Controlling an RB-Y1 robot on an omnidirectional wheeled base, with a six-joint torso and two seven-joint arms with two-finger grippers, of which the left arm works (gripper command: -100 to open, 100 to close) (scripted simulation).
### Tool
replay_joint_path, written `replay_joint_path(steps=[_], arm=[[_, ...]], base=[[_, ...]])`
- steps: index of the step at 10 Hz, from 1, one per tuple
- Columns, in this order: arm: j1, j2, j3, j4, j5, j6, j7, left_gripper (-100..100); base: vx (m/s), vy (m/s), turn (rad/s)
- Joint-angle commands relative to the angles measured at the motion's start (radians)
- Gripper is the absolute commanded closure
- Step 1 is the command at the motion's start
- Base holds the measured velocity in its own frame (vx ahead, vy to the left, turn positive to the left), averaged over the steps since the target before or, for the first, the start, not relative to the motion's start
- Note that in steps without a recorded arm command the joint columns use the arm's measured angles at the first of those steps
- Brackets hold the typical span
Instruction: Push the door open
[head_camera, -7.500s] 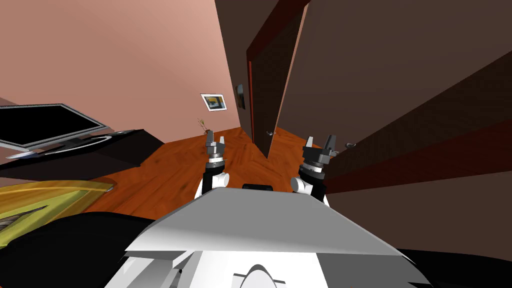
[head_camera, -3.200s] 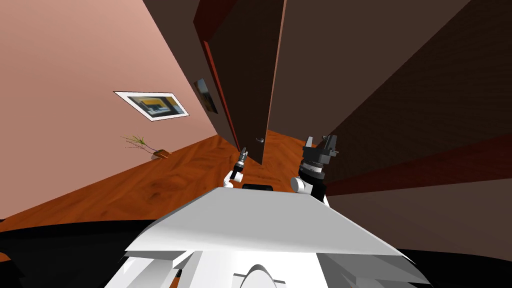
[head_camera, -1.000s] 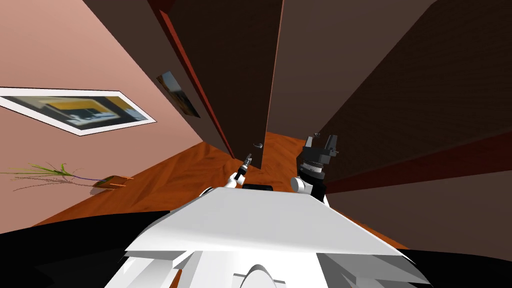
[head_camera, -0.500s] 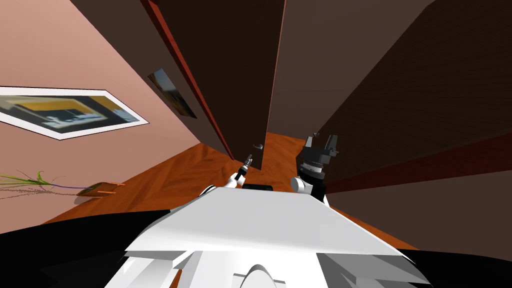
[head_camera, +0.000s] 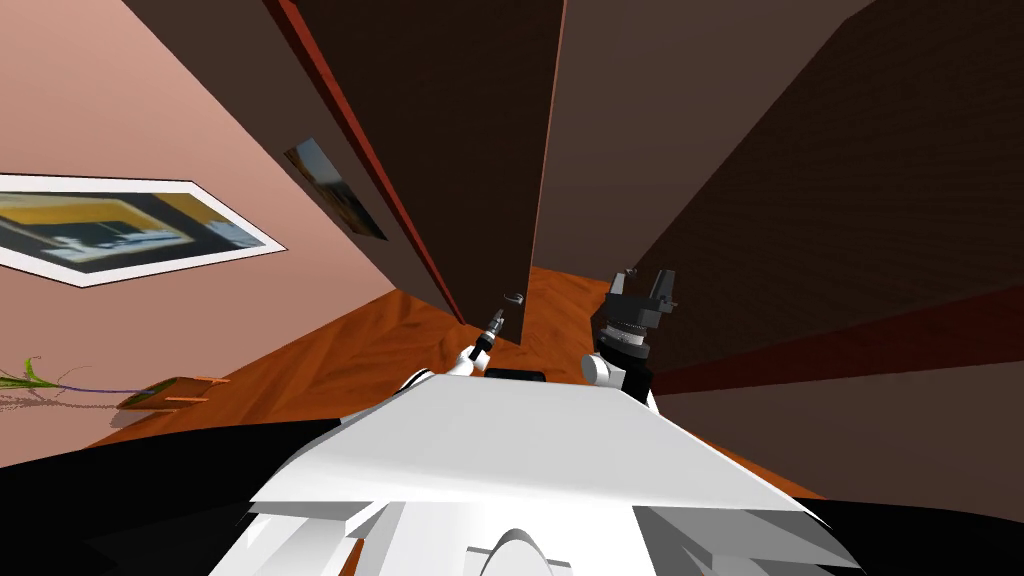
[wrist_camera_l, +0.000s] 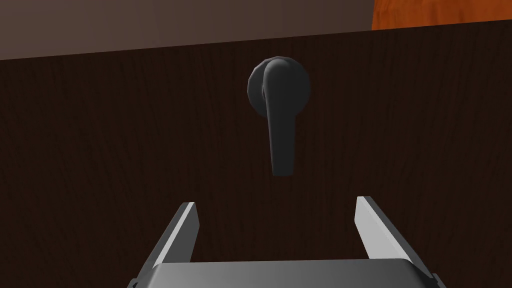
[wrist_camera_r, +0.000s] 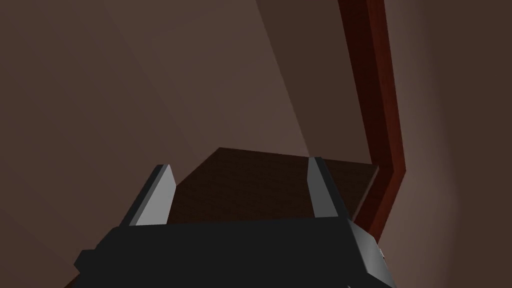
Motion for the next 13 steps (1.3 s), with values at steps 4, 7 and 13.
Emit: replay_joint_path(steps=[4, 7, 13], arm=[[0.000, -0.003, 0.012, 0.002, 0.005, 0.002, -0.010, -100], [-0.001, -0.016, 0.020, 0.006, 0.008, 0.002, -0.015, -100], [-0.001, -0.012, 0.018, 0.004, 0.007, 0.002, -0.014, 100]], base=[[0.194, -0.075, -0.033], [0.206, -0.069, -0.028], [0.001, 0.002, 0.001]])
